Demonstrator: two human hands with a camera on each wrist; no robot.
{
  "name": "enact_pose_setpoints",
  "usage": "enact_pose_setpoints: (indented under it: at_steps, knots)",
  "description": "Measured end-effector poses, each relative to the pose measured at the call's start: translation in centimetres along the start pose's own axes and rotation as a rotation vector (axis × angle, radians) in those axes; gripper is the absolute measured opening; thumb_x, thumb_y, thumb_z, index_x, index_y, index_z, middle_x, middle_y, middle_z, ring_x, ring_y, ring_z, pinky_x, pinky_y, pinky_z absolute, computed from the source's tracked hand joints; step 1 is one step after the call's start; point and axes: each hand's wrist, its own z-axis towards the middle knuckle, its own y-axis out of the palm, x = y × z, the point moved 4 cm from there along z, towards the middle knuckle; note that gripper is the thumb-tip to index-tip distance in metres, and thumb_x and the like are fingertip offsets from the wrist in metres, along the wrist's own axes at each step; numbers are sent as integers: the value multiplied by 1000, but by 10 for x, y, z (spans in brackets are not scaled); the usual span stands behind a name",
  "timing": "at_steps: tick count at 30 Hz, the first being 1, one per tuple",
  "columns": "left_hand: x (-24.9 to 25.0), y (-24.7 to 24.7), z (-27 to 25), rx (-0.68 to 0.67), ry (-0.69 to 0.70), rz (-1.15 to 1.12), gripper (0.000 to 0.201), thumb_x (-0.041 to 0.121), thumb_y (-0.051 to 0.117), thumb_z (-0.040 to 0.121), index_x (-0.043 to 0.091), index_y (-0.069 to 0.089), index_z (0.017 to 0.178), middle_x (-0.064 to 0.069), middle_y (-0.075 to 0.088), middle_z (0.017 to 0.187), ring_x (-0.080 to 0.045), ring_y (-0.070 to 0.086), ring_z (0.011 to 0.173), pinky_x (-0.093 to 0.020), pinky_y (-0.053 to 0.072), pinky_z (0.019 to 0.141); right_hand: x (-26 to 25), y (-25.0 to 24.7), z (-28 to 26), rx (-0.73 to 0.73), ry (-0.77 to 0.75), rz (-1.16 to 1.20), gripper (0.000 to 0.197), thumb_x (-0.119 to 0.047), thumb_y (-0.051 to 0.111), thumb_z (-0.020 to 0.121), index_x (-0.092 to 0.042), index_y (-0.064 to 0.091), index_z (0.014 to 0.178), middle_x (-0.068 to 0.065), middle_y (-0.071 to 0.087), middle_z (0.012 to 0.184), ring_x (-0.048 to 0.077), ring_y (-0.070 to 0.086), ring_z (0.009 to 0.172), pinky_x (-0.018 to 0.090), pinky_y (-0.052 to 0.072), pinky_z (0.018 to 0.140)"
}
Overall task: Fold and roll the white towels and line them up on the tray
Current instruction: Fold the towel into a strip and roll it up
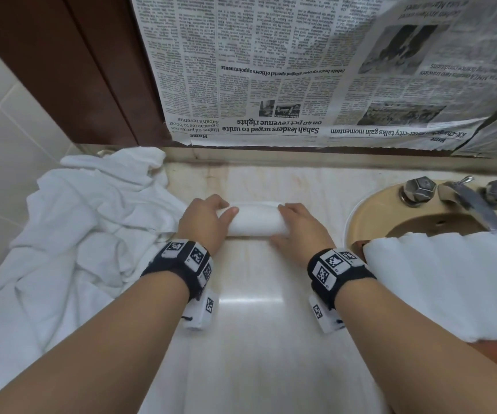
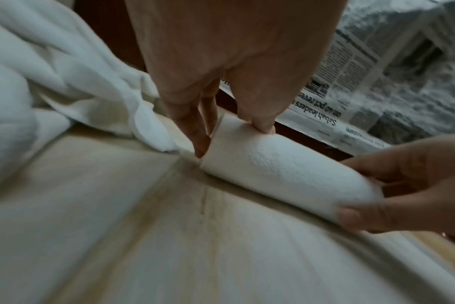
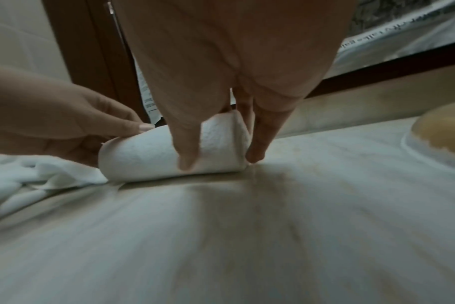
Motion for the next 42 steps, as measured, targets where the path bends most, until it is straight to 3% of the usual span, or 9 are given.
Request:
enact_pose_setpoints:
  at_steps: [8,15,18,20,24,29,33,37,42]
  knots:
    - [-27,5,-64,-189,253,150,72,62,64,89,31,46,152,1,51,142,-21,45,128,-36,39,110,7,-16,-30,-214,-1,-115,54,-47,74,83,-30,59,133,-4,51,126,20,58,111,36,48,94]
    - [-51,4,-103,-309,178,-49,53,59,61,93,40,55,143,15,51,121,-8,45,113,-25,34,97,28,-7,-59,-373,39,192,42,-45,85,77,-27,73,113,-14,68,100,4,65,88,12,47,70]
    - [-53,6,-97,-308,49,-168,46,64,57,94,36,64,130,15,62,114,-8,59,106,-29,45,93,37,2,-63,-300,183,453,42,-45,83,80,-15,74,108,2,74,92,8,66,73,16,51,61]
    - [-51,8,-91,-304,2,-152,56,74,47,92,31,65,124,10,68,106,-12,64,99,-34,51,91,41,8,-64,-241,260,559,56,-55,80,79,-3,69,100,9,69,83,15,67,71,28,56,63]
    - [-42,11,-86,-350,-93,-66,61,74,35,97,26,56,129,0,71,109,-22,65,96,-41,50,92,34,14,-68,-171,399,810,40,-48,82,81,-14,70,100,8,75,93,31,76,78,42,64,72]
    - [-43,18,-68,-368,-328,-382,70,82,51,80,18,63,104,-12,75,101,-33,75,89,-50,61,87,26,21,-60,-29,578,954,48,-46,84,78,-6,72,101,15,72,104,34,76,82,45,64,75]
    - [-37,29,-62,-318,-490,-692,58,59,66,92,6,63,117,-17,70,119,-31,74,100,-43,64,81,22,24,-61,48,653,1029,50,-45,87,72,-2,69,89,17,71,102,34,74,86,45,64,72]
    - [-32,27,-86,-335,-597,-1026,41,38,77,90,9,62,115,-14,63,122,-30,66,112,-43,61,91,26,22,-86,59,592,1000,60,-57,86,58,-6,75,88,11,77,91,30,74,86,49,61,84]
    - [-24,10,-143,-313,-434,-1077,45,39,81,83,11,69,116,-15,72,117,-31,71,107,-49,60,91,29,10,-137,14,416,1107,50,-45,92,58,-17,68,92,5,72,96,28,70,95,46,56,91]
